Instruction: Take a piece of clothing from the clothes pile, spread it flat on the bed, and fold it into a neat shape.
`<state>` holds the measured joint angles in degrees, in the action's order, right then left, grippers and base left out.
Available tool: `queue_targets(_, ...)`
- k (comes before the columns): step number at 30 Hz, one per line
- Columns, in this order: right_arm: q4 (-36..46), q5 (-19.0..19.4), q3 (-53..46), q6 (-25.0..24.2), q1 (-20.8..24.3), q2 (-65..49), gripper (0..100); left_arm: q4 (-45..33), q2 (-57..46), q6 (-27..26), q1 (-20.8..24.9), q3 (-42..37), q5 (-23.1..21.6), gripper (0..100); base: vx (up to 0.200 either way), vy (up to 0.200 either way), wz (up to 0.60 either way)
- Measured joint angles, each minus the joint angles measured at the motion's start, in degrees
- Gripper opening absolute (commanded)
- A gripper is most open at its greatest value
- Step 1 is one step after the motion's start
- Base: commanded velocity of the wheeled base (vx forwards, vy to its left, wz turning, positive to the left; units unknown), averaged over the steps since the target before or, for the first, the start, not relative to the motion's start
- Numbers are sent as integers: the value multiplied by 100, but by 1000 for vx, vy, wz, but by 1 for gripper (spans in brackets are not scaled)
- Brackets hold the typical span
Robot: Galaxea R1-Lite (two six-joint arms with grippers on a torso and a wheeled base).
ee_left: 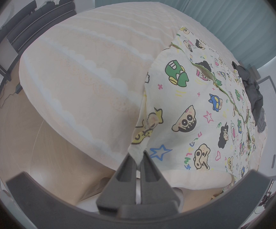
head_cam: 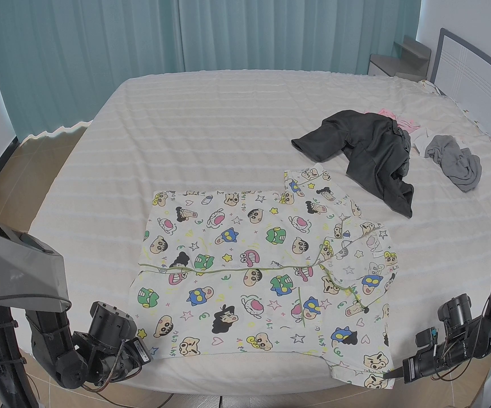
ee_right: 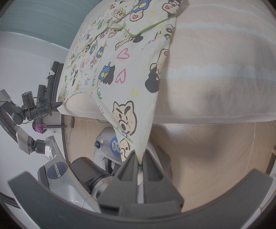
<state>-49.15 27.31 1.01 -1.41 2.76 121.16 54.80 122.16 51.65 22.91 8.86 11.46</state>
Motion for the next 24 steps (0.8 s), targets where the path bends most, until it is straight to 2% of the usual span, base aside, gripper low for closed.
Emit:
queue_targets(14, 121, -7, 0, 9, 11, -46, 0, 2, -13, 21, 44, -285, 2, 0, 0, 0, 0)
queue_targets(24, 761, 52, 0, 168, 20, -366, 0, -6, -155, 122, 77, -368, 0, 0, 0, 0, 0)
